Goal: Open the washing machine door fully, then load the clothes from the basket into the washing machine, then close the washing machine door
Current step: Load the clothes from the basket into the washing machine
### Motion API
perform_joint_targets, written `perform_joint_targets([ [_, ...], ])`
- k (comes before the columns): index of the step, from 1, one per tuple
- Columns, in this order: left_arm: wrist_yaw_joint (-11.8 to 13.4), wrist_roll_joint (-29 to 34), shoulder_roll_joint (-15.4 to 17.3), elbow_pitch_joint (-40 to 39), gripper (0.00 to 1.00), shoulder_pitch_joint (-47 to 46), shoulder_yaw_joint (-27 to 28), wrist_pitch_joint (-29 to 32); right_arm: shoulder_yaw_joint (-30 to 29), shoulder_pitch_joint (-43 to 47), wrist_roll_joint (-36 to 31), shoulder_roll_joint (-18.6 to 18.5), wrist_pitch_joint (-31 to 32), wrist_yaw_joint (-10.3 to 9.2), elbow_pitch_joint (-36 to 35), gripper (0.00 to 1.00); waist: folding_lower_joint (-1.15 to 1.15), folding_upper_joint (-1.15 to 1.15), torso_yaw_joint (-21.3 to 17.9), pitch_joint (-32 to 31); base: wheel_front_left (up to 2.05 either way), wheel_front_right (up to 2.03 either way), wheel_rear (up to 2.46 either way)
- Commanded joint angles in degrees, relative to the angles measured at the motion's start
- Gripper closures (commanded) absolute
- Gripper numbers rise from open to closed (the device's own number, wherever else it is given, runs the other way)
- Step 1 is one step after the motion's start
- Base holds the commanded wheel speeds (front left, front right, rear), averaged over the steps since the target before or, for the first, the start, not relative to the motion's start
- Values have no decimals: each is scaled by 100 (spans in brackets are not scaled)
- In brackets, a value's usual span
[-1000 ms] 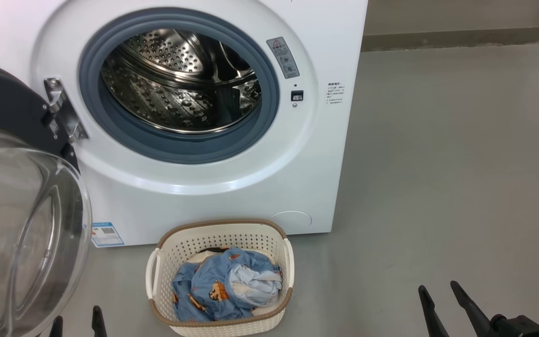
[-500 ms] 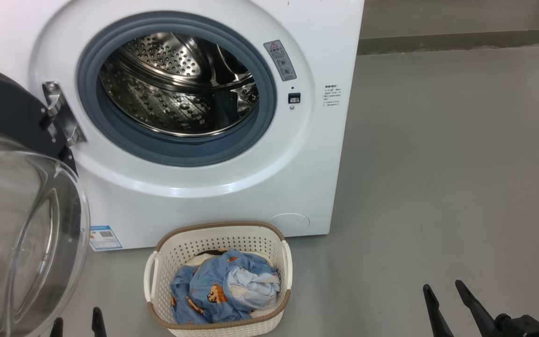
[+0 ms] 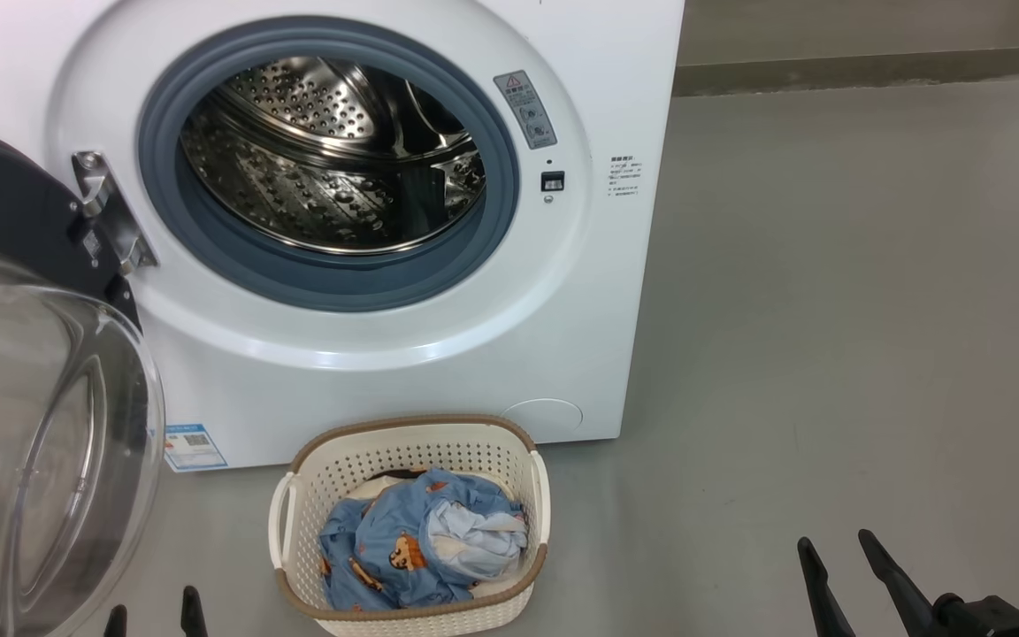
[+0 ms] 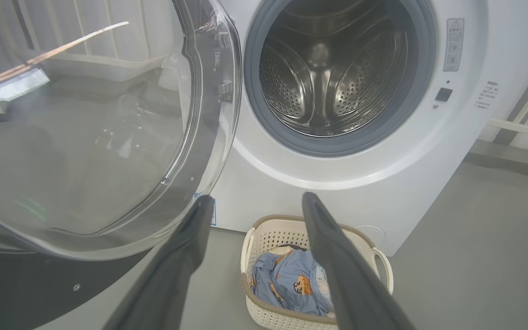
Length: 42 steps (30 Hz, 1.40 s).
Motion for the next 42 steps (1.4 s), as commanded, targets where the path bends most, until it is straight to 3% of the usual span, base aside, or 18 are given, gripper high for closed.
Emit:
perform_joint_targets([
  [1,-12,88,45,-54,0,-64,158,-37,124,-156,-56,-39,-69,10,-152,0,0,0,-1,5,25,-25,0],
  [20,116,234,45,-58,0,-130,223,-37,132,-164,-25,-2,-69,10,-113,0,0,0,24,8,103,-103,0],
  [42,25,279,44,-245,0,-118,69,-37,214,-189,-18,35,-69,10,-95,0,0,0,-9,62,4,-4,0],
])
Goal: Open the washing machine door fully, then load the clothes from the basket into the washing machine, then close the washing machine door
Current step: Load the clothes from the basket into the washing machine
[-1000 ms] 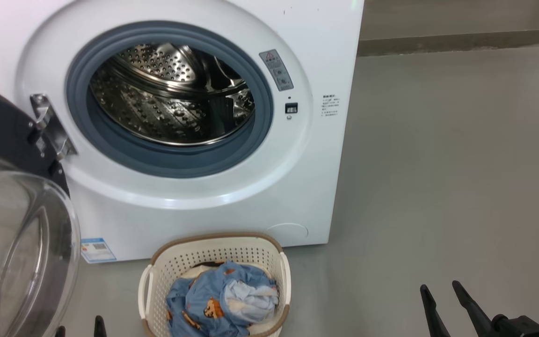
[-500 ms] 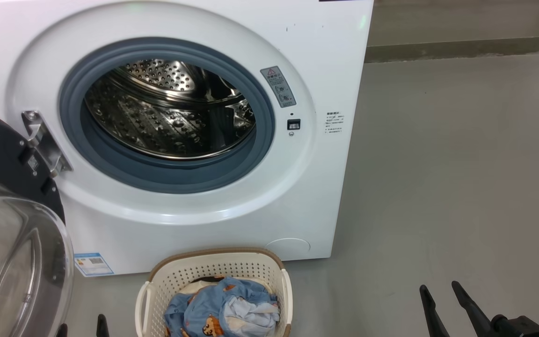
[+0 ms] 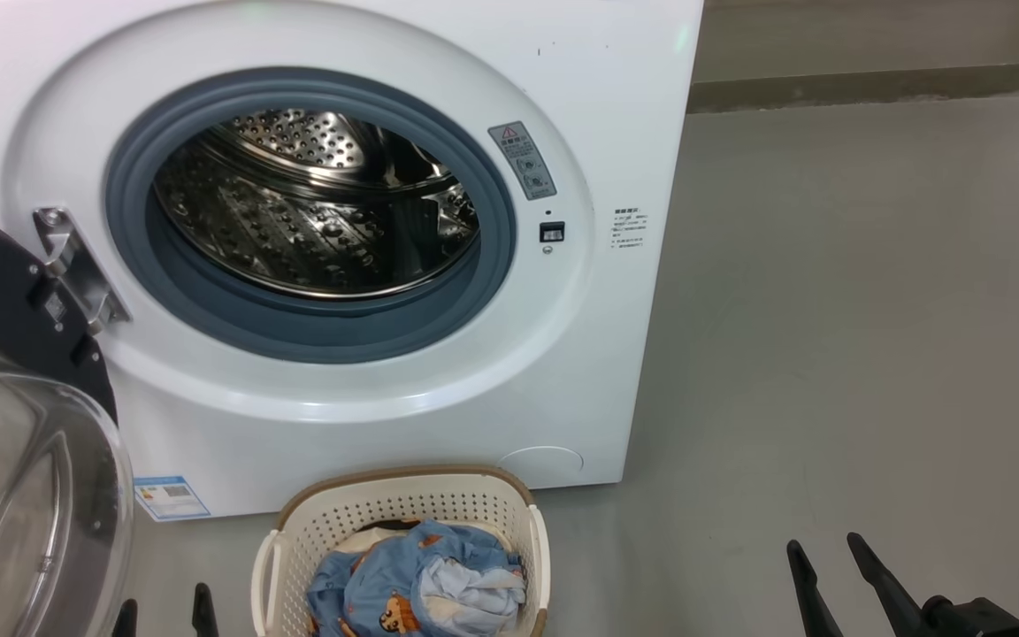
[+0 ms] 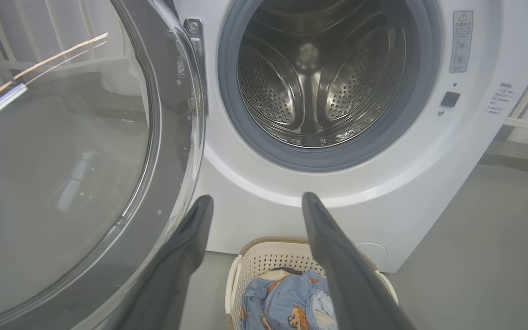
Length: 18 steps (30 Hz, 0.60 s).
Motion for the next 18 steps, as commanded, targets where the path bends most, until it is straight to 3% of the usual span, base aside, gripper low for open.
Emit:
perform_joint_targets([
  [1,-29,50,46,-188,0,-180,140,-37,169,-194,-20,-48,-69,10,-124,0,0,0,-49,45,0,0,0],
  [7,-80,61,46,-81,0,-272,-48,-37,208,-245,-5,11,-69,10,-106,0,0,0,-258,188,0,0,0],
  [18,-346,127,103,1055,0,-1091,-467,-26,310,-495,-56,174,-69,10,-203,0,0,0,-776,936,0,0,0],
])
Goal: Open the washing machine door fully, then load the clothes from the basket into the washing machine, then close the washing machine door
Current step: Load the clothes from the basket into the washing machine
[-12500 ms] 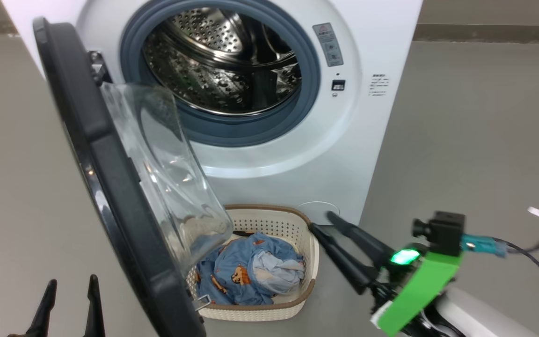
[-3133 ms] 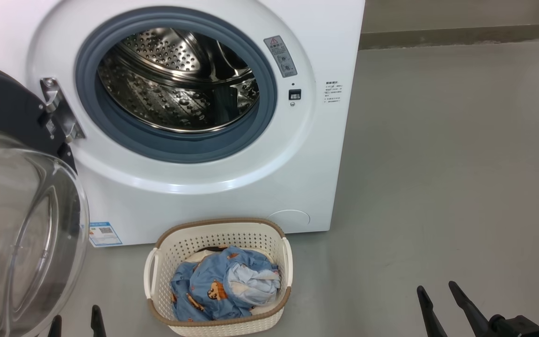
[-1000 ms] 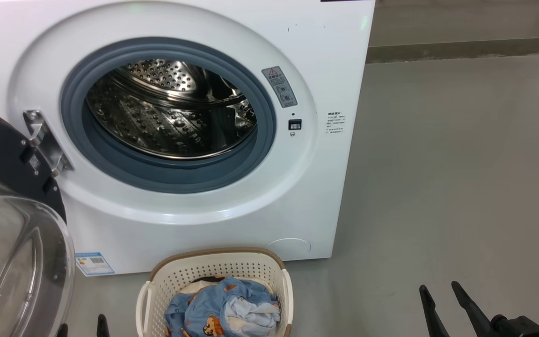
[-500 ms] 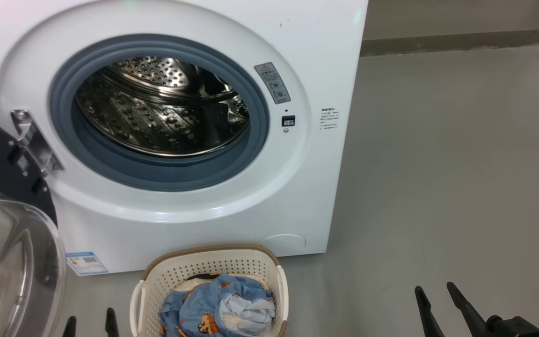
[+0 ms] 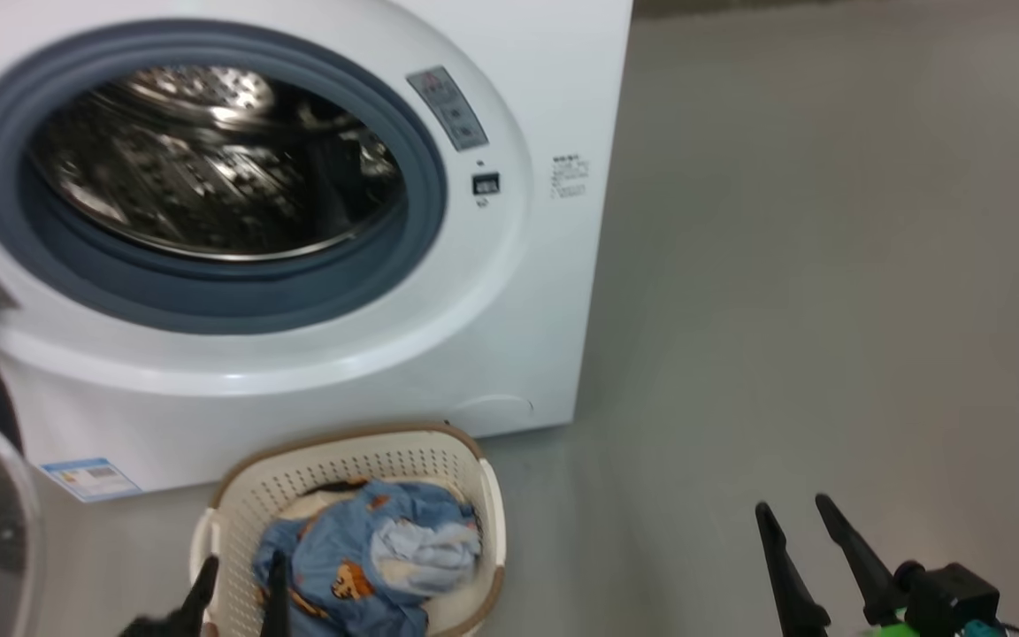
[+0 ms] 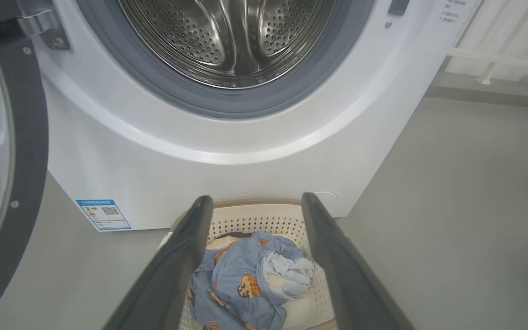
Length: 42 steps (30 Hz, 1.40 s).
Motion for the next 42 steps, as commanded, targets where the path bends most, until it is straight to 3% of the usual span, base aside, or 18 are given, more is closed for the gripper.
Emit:
perform_joint_targets([
  [1,-55,47,94,60,0,-393,131,-11,163,-263,-59,-15,-69,10,-171,0,0,0,-337,467,0,0,0],
  [10,-282,-139,417,1177,0,-1324,-2,430,302,-692,11,74,-69,10,-226,0,0,0,-861,1328,0,0,0],
  [20,-363,-293,815,2358,0,-2250,-62,983,684,-1175,504,79,-69,10,-356,0,0,0,-1404,2215,0,0,0],
  [26,-399,-301,1217,2887,0,-2757,-174,1261,854,-1368,712,79,-69,10,-433,0,0,0,-1677,2737,0,0,0],
  [42,-420,-400,1923,3824,0,-3779,-267,1497,1085,-1657,927,79,-69,10,-609,0,0,0,-1931,3658,0,0,0],
])
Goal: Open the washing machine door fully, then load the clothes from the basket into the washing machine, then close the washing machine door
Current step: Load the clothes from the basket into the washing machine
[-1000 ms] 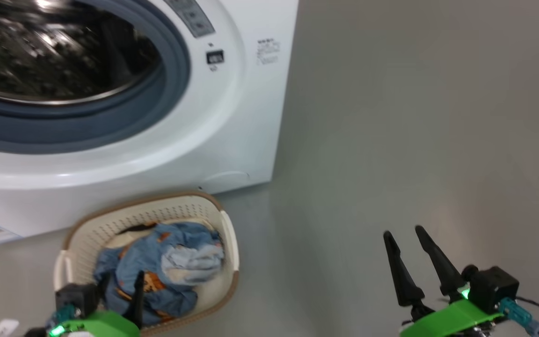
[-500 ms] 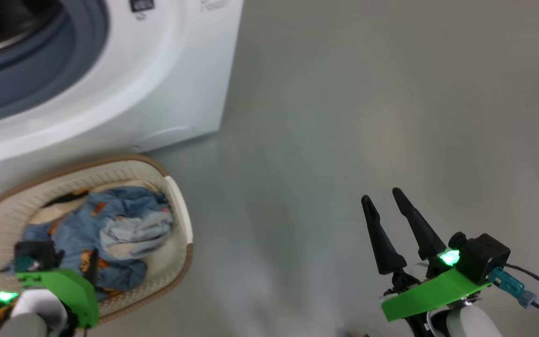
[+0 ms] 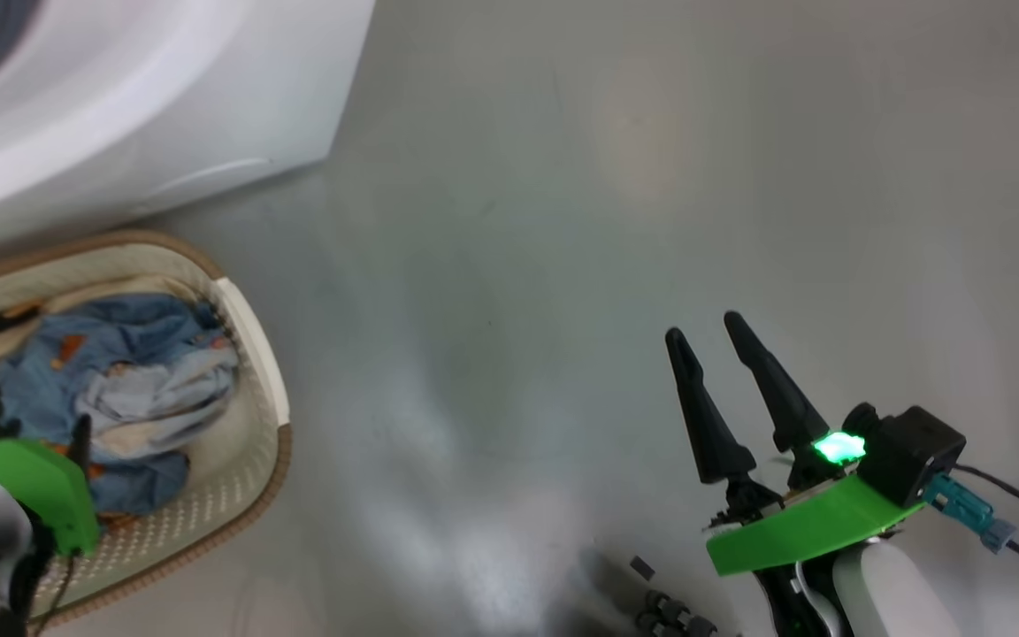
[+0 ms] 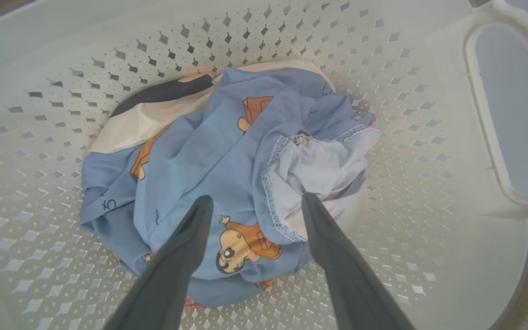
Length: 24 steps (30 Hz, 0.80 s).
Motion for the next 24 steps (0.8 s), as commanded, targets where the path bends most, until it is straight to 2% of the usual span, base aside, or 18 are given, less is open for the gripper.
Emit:
perform_joint_targets([
  [1,-6,14,234,-9,0,-86,133,-22,145,-20,29,-21,-68,10,-151,0,0,0,-132,306,0,0,0],
  [13,-9,183,622,322,0,-1035,-118,130,333,-241,222,-20,-68,10,-369,0,0,0,-327,1130,0,0,0],
  [19,-10,265,690,478,0,-1358,-305,284,402,-289,302,-20,-68,10,-443,0,0,0,-404,1411,0,0,0],
  [24,13,458,626,652,0,-1605,-556,307,365,-255,281,-20,-68,10,-501,0,0,0,-348,1517,0,0,0],
])
